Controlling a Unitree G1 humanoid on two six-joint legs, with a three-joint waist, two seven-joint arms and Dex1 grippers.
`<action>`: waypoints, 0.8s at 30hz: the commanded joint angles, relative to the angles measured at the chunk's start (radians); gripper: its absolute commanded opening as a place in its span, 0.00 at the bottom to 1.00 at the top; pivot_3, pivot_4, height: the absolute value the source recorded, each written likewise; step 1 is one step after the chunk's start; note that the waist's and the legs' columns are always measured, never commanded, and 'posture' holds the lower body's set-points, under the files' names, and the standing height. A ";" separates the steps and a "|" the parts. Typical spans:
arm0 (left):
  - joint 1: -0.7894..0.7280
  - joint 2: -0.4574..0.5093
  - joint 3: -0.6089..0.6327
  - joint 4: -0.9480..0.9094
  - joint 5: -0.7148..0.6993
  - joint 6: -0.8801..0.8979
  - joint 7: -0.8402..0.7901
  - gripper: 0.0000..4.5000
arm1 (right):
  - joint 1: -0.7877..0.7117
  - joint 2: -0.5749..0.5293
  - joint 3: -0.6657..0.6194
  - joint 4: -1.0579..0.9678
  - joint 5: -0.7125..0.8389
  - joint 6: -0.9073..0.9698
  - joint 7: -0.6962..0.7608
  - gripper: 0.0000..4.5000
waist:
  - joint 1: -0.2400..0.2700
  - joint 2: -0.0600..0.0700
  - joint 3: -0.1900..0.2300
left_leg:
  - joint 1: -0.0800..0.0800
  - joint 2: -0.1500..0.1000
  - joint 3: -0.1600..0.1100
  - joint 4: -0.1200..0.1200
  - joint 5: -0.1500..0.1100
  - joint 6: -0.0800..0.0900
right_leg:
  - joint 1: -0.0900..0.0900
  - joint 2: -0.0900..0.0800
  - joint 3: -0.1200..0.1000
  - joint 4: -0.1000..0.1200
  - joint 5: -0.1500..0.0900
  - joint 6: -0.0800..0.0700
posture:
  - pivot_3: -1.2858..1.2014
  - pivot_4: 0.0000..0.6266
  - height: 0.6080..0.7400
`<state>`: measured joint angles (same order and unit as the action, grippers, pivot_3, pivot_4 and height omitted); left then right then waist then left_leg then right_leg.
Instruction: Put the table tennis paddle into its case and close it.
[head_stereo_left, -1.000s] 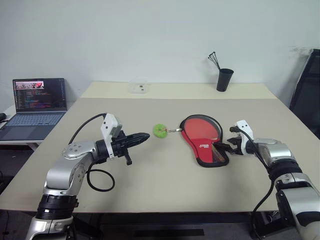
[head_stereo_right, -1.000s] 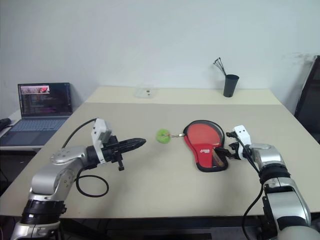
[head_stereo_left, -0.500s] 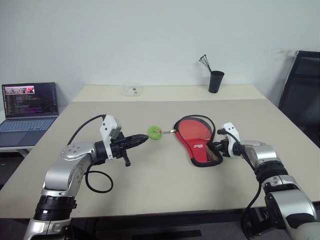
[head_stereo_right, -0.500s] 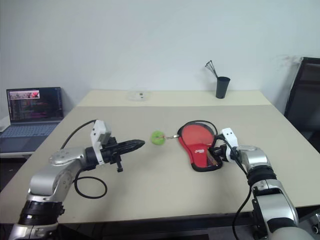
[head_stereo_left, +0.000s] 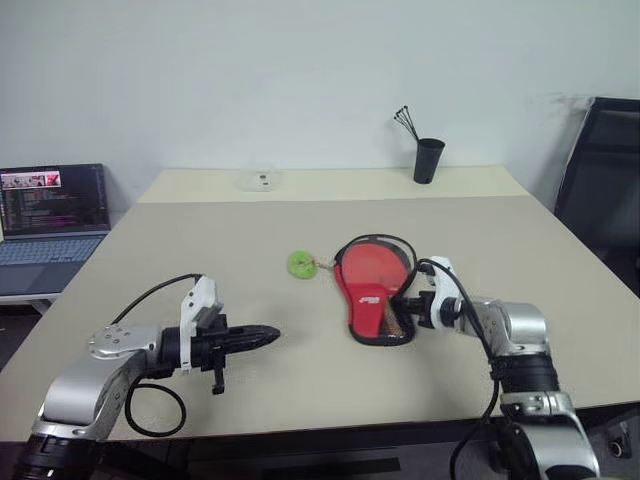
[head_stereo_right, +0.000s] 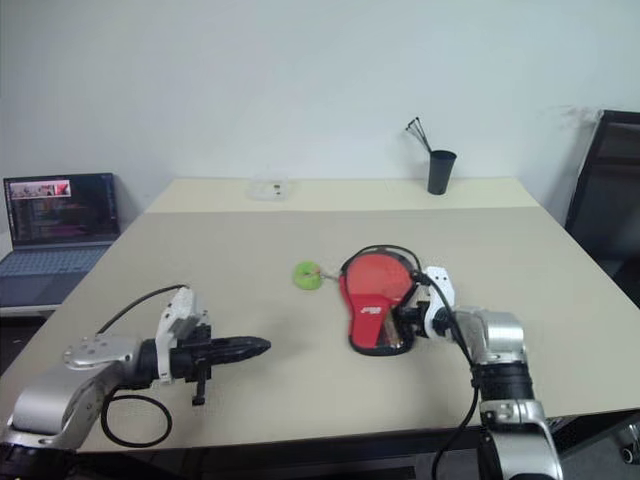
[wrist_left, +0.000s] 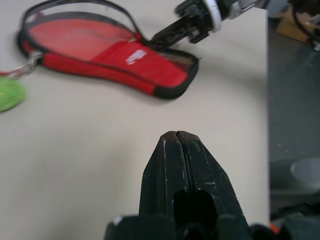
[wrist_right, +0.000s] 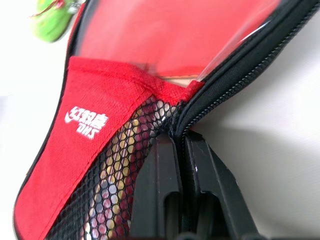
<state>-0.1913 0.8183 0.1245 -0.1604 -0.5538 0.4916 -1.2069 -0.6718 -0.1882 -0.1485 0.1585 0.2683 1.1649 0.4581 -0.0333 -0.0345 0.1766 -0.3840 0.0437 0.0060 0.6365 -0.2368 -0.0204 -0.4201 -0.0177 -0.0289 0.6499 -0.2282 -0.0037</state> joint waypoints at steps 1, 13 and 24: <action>0.014 0.023 0.024 -0.045 -0.027 -0.017 -0.034 0.00 | 0.050 0.051 0.000 -0.155 0.051 0.130 -0.056 0.01 | 0.001 0.000 0.000 | 0.000 0.000 0.001 -0.001 0.000 0.000 | 0.000 0.001 0.000 0.000 0.000 0.000 | 0.52 0.24 1.00; 0.130 0.057 0.025 -0.135 -0.049 -0.071 -0.120 0.00 | 0.322 0.051 0.036 -0.603 0.161 0.425 -0.084 0.01 | 0.005 0.000 0.000 | 0.000 0.002 0.001 -0.008 -0.002 -0.003 | -0.002 0.005 -0.002 -0.002 -0.006 -0.009 | 0.52 0.24 1.00; 0.120 0.057 0.007 -0.130 -0.040 -0.074 -0.115 0.00 | 0.447 0.005 0.026 -0.706 0.254 0.450 -0.113 0.01 | 0.005 0.000 0.000 | 0.000 0.002 -0.004 -0.008 -0.002 -0.003 | -0.001 0.012 -0.007 -0.002 -0.008 -0.012 | 0.52 0.24 1.00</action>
<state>-0.0607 0.8616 0.1224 -0.2682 -0.5865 0.4279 -1.3178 -0.2551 -0.1751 -0.1432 -0.5482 0.4966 1.5568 0.3500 -0.0285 -0.0346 0.1764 -0.3839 0.0461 0.0021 0.6289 -0.2390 -0.0238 -0.4215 -0.0053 -0.0355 0.6475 -0.2358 -0.0153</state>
